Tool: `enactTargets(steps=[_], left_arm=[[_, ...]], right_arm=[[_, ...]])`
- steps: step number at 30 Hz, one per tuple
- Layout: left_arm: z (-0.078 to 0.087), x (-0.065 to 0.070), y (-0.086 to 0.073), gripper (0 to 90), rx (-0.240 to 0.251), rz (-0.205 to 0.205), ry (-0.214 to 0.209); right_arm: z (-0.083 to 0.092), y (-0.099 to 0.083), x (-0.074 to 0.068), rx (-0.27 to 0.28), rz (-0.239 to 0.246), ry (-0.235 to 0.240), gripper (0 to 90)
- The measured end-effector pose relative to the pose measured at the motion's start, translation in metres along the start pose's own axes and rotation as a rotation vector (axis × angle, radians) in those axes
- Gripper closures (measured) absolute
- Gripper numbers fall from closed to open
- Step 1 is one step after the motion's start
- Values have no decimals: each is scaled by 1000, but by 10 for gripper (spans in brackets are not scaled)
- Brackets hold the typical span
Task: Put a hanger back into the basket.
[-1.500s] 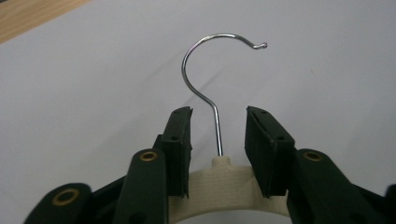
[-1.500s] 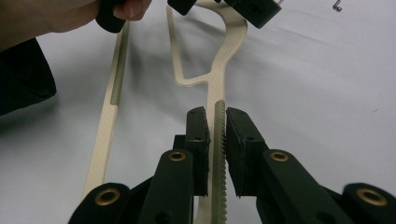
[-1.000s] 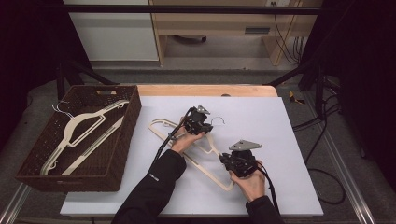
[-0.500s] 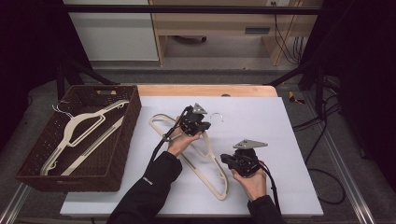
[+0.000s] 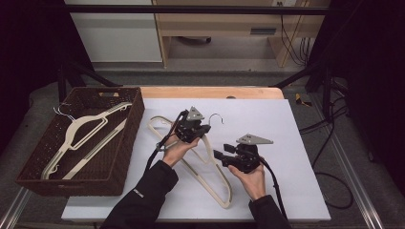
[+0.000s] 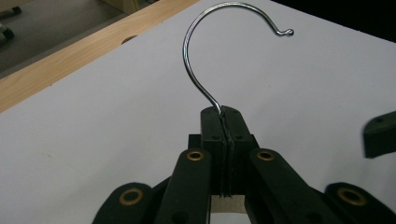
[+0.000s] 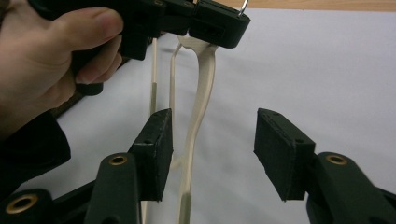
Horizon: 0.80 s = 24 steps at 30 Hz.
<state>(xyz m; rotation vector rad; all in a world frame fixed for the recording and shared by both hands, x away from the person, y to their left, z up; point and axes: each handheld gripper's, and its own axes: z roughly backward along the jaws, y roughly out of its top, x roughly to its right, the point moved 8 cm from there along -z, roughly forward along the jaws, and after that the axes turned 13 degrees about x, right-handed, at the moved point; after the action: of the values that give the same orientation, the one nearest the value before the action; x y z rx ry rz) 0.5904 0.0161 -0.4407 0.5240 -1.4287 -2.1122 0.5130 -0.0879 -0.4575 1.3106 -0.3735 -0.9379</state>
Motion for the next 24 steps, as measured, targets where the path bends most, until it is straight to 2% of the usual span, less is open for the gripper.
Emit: enactTargets(steps=[3, 6, 10, 12, 17, 19, 21, 24], left_arm=[[5, 2, 3, 890, 4, -14, -4], [7, 4, 4, 890, 19, -6, -4], [12, 7, 5, 890, 16, -22, -7], [15, 9, 7, 889, 22, -25, -13], [19, 15, 9, 889, 40, -20, -27], [21, 15, 9, 889, 38, -32, -26], [23, 15, 9, 888, 42, -18, -34], [27, 15, 10, 884, 55, -3, -43]], right_arm=[[-10, 3, -8, -12, 1, 12, 483], [-16, 4, -12, -23, -1, 21, 502], [-25, 5, -15, -42, -16, 21, 570], [-30, 5, -16, -52, -24, 32, 645], [-34, 3, -18, -68, -47, 58, 779], [-35, 2, -18, -76, -61, 64, 802], [-35, 1, -18, -87, -92, 70, 818], [-34, 2, -19, -85, -99, 80, 837]])
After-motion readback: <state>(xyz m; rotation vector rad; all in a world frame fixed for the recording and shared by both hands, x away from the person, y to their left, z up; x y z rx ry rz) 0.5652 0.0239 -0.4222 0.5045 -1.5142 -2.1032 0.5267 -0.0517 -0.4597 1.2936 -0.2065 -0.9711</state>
